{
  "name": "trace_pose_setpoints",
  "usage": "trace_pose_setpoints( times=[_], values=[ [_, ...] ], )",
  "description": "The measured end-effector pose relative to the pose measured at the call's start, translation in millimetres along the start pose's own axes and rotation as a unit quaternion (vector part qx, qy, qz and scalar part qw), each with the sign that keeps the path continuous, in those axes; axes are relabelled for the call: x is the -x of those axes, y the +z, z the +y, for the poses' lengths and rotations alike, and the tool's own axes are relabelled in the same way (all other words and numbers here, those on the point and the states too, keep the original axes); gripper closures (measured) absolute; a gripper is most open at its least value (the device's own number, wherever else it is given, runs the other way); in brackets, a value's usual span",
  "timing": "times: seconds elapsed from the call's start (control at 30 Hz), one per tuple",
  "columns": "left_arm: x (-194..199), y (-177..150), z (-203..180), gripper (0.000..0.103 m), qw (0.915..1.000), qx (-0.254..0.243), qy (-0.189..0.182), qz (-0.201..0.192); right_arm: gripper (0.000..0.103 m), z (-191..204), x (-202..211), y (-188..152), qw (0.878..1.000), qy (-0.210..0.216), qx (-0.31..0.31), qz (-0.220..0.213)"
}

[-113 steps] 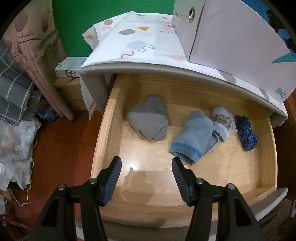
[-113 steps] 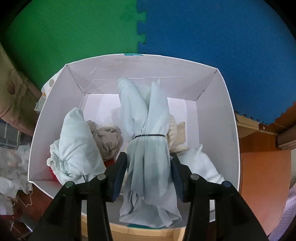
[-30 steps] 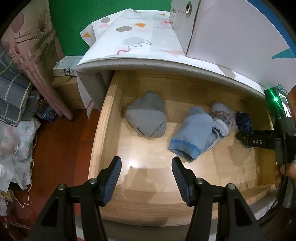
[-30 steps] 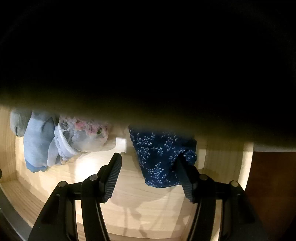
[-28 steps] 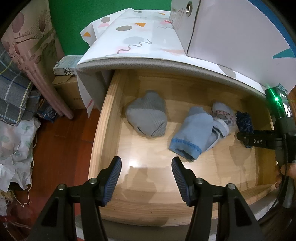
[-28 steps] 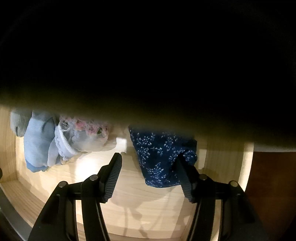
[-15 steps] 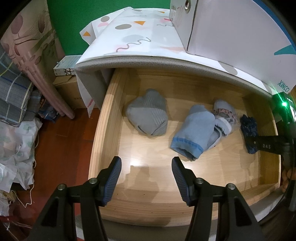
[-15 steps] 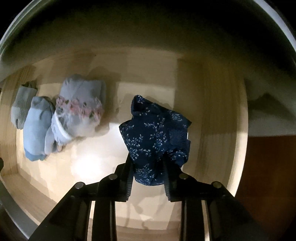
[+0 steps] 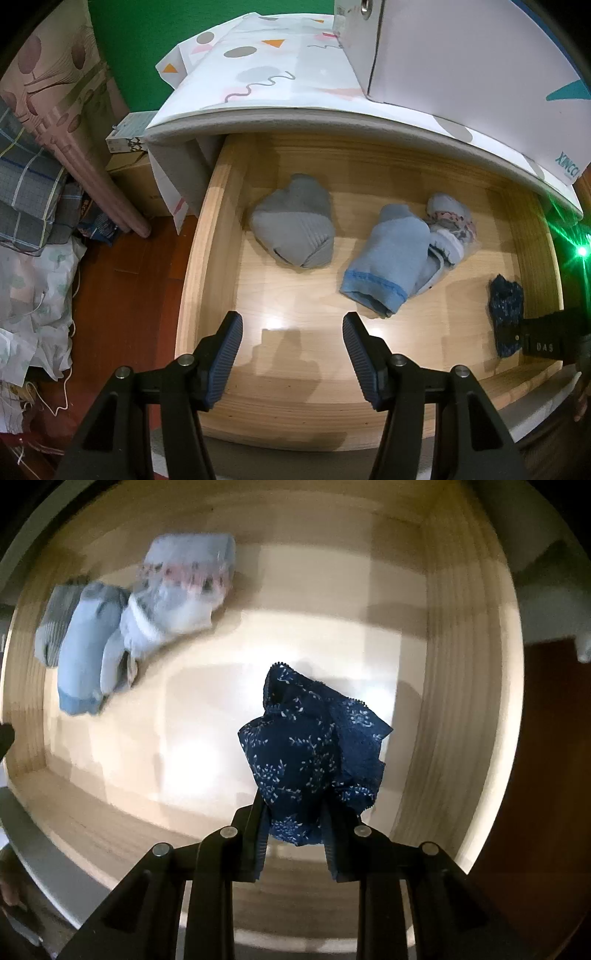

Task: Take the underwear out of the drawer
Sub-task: 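Close the right tool on the navy floral briefs, then hold the navy briefs with the right tool while the left tool lowers onto the pale blue sock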

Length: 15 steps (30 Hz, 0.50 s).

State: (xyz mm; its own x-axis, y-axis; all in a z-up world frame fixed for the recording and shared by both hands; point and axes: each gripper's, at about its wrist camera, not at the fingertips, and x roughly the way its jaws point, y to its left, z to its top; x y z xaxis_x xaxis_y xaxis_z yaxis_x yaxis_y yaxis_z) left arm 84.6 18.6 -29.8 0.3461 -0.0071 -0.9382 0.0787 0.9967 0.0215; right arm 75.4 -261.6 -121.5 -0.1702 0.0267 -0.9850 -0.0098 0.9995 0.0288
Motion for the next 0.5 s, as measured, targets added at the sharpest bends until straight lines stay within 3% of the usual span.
trace_pose_setpoints(
  times=[0.37, 0.5],
  values=[
    [-7.7, -1.0, -14.8, 0.045, 0.9993, -0.03, -0.008, 0.02, 0.08, -12.4, -12.5, -17.2, 1.0, 0.013, -0.002, 0.025],
    [-11.6, -0.4, -17.6, 0.045, 0.9989, -0.035, -0.016, 0.028, 0.081, -17.0, -16.9, 6.2, 1.0, 0.017, -0.004, 0.024]
  ],
)
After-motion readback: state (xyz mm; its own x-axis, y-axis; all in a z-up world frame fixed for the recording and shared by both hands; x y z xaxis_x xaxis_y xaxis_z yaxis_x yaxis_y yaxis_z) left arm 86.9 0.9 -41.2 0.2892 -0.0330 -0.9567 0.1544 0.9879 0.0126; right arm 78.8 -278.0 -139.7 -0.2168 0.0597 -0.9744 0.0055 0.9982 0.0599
